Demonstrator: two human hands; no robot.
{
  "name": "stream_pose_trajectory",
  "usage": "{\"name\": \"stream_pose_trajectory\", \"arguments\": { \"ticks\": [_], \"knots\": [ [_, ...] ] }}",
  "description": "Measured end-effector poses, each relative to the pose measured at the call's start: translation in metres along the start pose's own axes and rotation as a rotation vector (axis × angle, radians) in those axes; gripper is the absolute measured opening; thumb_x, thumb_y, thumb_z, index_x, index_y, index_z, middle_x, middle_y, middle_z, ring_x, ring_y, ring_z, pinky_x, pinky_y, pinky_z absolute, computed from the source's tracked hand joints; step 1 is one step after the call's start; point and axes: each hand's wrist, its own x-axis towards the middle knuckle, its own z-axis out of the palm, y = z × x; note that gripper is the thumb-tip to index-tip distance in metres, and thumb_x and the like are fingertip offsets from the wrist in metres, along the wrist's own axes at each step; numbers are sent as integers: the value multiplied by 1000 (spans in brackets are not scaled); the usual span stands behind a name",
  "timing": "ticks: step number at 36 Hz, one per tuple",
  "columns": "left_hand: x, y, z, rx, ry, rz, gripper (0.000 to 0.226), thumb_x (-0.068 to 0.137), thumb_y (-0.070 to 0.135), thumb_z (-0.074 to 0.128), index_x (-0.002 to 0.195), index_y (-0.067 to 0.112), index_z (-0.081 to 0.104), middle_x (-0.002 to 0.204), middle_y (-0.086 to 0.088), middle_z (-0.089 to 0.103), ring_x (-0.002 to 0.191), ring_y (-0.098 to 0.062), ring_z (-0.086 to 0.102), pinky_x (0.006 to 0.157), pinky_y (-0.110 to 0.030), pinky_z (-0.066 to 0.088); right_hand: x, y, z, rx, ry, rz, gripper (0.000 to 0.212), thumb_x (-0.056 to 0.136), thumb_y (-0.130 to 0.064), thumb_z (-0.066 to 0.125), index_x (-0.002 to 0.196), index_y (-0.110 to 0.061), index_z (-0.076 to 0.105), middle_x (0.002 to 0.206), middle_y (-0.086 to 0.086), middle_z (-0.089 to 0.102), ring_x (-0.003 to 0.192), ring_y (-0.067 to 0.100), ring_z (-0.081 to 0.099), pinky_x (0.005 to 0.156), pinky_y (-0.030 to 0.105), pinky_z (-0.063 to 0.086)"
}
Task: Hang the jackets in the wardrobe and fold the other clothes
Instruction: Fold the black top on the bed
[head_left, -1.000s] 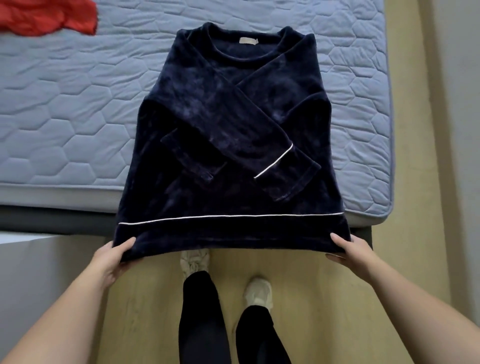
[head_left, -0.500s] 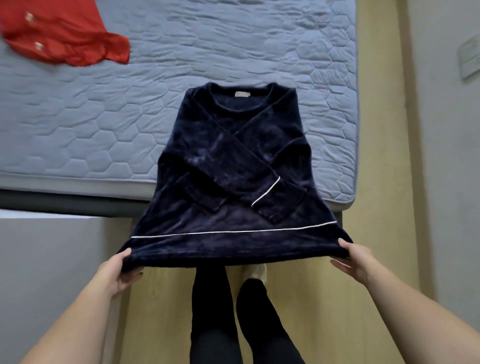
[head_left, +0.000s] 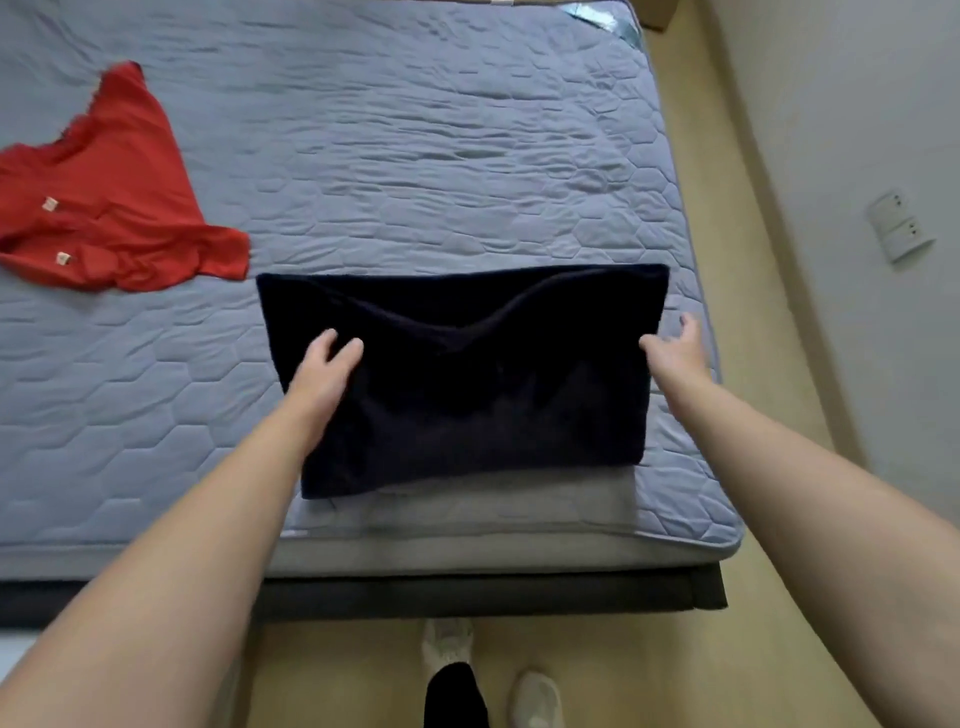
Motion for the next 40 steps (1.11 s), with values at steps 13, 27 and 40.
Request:
{"name": "stream_pose_trajectory", "arguments": {
  "ticks": [13,27,40],
  "knots": [
    [29,-156,78,1576,-237,355,111,86,38,65,146,20,-27,158,-12,-19,147,-33,-5,114,-53,17,6,149,125,-1375,-280,-629,106,87,-33,62,146,-29,-25,159,8,-17,147,32,-8,113,59,10],
    [27,-168,76,1666,-327,501,62,88,6,47,144,16,22,117,-5,54,98,-23,60,68,-34,43,-5,162,115,-1293,-403,-732,46,87,-6,50,128,-20,39,111,8,45,96,30,52,62,33,33],
    [-29,-165,49,1520,-671,248,45,91,56,42,119,21,46,124,-4,53,113,-24,51,88,-39,44,-31,180,63,-1243,-953,-324,40,82,-30,58,121,-24,50,121,6,47,112,26,52,83,30,42]
  ]
}}
